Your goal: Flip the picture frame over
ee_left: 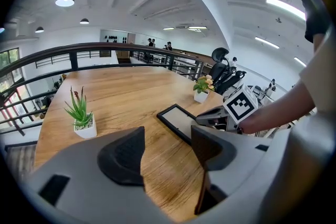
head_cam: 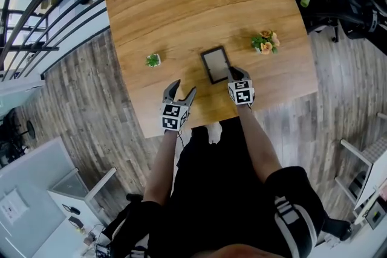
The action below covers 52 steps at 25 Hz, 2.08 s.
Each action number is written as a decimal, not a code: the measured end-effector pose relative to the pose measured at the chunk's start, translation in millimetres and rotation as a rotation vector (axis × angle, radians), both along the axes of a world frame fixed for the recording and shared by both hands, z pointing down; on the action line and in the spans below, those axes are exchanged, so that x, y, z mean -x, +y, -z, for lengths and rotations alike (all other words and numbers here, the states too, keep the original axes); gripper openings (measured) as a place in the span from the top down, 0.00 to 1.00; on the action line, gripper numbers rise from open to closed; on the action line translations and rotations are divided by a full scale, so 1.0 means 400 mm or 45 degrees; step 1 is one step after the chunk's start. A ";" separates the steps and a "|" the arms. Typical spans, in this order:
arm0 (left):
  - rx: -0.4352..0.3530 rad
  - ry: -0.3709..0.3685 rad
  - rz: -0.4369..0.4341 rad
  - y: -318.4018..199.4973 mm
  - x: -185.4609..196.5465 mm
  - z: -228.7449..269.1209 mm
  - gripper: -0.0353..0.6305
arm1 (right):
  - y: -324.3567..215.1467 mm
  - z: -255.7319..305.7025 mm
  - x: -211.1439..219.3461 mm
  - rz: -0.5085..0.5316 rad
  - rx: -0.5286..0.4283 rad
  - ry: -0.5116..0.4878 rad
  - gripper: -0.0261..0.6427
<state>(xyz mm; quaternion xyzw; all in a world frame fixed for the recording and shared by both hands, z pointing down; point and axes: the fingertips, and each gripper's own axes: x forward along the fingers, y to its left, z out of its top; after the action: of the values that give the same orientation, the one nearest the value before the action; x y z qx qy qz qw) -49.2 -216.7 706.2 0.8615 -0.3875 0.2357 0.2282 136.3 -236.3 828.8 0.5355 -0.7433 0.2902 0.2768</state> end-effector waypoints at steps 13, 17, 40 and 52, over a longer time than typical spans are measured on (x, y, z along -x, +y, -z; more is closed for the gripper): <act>-0.031 0.047 0.073 -0.006 -0.028 0.036 0.53 | -0.004 -0.014 -0.011 -0.033 0.118 -0.093 0.89; -0.032 0.091 0.093 0.000 -0.042 0.045 0.53 | -0.009 0.002 -0.020 -0.060 0.119 -0.170 0.89; -0.027 0.606 0.455 -0.184 -0.074 0.187 0.53 | -0.062 0.248 -0.042 0.174 -0.108 -0.310 0.89; 0.058 0.727 0.482 -0.201 -0.055 0.204 0.53 | -0.088 0.344 0.037 0.358 -0.236 -0.372 0.89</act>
<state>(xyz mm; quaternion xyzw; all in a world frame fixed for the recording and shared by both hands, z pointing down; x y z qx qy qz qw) -27.1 -297.2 624.6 0.8003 -0.4555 -0.0527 0.3864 121.4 -271.6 691.4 0.4019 -0.8664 0.2536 0.1536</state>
